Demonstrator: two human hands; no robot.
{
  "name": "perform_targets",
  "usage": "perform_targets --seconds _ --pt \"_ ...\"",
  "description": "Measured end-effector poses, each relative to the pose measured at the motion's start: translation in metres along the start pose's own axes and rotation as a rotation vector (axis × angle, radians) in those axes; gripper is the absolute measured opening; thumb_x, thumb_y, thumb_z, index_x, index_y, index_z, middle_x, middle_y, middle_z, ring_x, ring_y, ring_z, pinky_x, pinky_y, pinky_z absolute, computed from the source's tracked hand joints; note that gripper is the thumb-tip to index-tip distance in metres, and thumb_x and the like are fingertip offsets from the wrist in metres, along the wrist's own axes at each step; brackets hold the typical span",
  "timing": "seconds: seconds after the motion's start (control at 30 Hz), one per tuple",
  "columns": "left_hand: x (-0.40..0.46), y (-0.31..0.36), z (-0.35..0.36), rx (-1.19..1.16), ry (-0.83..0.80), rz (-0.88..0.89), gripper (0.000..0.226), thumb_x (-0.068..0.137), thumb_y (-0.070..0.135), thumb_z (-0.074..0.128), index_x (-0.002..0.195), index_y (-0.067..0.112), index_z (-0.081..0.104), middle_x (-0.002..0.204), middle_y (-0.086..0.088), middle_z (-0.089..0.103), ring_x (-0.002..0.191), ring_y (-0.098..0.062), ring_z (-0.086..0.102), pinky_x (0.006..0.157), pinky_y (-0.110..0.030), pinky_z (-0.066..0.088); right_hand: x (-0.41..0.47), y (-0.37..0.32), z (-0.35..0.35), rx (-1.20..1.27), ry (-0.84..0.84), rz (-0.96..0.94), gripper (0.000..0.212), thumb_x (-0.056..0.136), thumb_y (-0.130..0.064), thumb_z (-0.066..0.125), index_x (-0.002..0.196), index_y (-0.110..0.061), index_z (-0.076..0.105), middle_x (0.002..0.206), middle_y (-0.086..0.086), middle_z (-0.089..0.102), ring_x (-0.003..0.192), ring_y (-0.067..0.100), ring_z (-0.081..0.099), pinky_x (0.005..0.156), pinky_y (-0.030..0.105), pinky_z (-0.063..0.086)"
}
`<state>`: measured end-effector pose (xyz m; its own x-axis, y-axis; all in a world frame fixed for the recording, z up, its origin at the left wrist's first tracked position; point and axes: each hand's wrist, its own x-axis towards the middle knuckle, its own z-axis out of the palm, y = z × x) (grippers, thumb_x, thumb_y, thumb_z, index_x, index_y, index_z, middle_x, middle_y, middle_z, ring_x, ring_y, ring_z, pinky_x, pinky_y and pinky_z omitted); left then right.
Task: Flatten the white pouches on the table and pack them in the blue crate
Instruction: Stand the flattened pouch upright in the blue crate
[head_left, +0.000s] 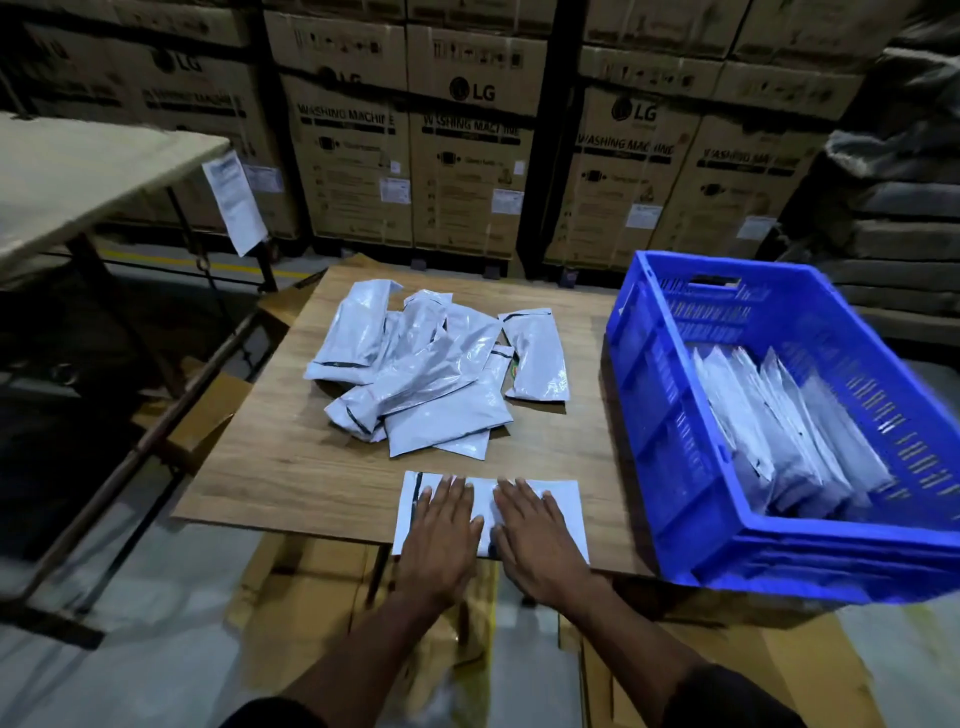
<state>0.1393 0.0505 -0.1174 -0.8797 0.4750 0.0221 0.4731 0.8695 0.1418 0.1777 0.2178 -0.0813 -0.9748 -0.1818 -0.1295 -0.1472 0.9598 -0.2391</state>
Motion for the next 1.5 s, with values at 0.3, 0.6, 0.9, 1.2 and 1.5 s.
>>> perform_targets --seconds 0.3,0.6,0.9,1.2,1.5 --pt "0.015 -0.009 0.012 0.008 0.033 0.019 0.057 0.101 0.036 0.030 0.140 0.008 0.059 0.146 -0.011 0.057 0.138 -0.030 0.051 0.115 -0.049 0.032 0.018 0.000 0.014 -0.092 -0.009 0.005 0.087 0.094 -0.055 -0.017 0.157 -0.016 0.028 0.165 0.000 0.021 0.153 0.026 0.015 0.121 0.044 -0.001" --pt "0.005 -0.020 0.012 0.032 0.084 0.071 0.058 0.103 0.043 0.031 0.153 0.017 0.044 0.160 -0.001 0.039 0.146 -0.037 0.036 0.116 -0.057 0.027 0.013 0.000 0.024 -0.152 0.074 0.035 0.057 0.100 -0.041 0.031 0.149 -0.017 0.046 0.156 -0.002 0.042 0.145 0.026 0.037 0.113 0.048 0.017" --pt "0.004 -0.019 0.010 -0.021 0.059 0.040 0.059 0.100 0.046 0.032 0.152 0.021 0.047 0.159 0.004 0.042 0.146 -0.039 0.036 0.112 -0.058 0.038 0.016 0.001 0.027 -0.139 -0.009 0.077 0.063 0.101 -0.048 0.018 0.157 -0.021 0.028 0.164 -0.007 0.022 0.152 0.022 0.013 0.116 0.047 0.001" --pt "0.003 -0.030 0.022 -0.164 0.257 0.040 0.049 0.104 0.036 0.037 0.143 0.015 0.057 0.145 -0.016 0.053 0.140 -0.038 0.045 0.111 -0.053 0.039 0.021 -0.001 0.019 -0.100 -0.059 0.051 0.082 0.086 -0.053 -0.009 0.160 -0.020 0.004 0.167 -0.005 -0.007 0.152 0.021 -0.015 0.120 0.053 -0.007" --pt "0.004 -0.034 0.023 -0.101 0.259 0.032 0.051 0.102 0.032 0.038 0.145 0.011 0.055 0.148 -0.010 0.054 0.142 -0.035 0.044 0.111 -0.048 0.037 0.034 -0.021 0.016 -0.120 -0.079 0.157 0.074 0.088 -0.052 0.003 0.158 -0.029 0.012 0.165 0.000 0.008 0.152 0.031 -0.002 0.115 0.065 0.003"
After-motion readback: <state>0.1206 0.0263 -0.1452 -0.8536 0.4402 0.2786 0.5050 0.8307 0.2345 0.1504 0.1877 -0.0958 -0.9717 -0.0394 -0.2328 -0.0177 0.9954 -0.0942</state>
